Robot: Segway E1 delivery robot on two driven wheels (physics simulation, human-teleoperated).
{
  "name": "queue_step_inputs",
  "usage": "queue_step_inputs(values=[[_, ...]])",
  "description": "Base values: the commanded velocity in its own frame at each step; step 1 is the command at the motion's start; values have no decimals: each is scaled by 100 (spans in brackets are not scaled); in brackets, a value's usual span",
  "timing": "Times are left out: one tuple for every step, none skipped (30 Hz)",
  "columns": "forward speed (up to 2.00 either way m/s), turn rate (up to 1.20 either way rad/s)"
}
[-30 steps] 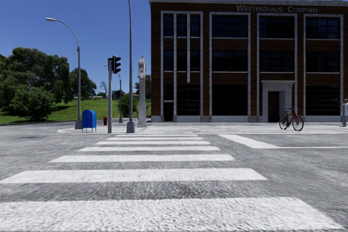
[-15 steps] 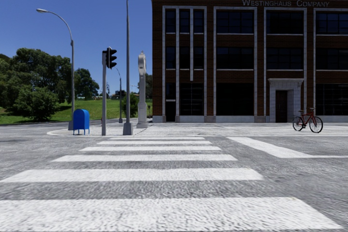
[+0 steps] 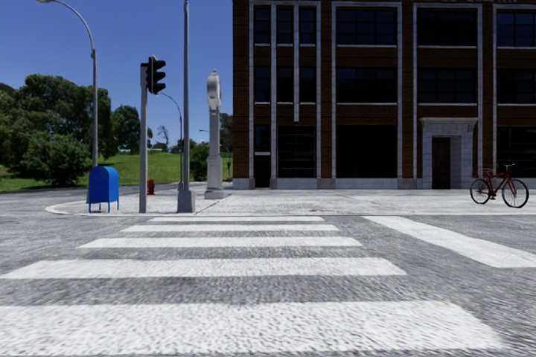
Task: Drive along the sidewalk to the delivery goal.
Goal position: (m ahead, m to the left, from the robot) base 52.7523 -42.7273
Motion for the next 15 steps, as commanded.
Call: queue_step_inputs(values=[[200, 0], [200, 0], [200, 0], [200, 0], [200, 0], [200, 0], [200, 0], [200, 0], [200, 0], [200, 0], [200, 0], [200, 0], [200, 0], [200, 0], [200, 0]])
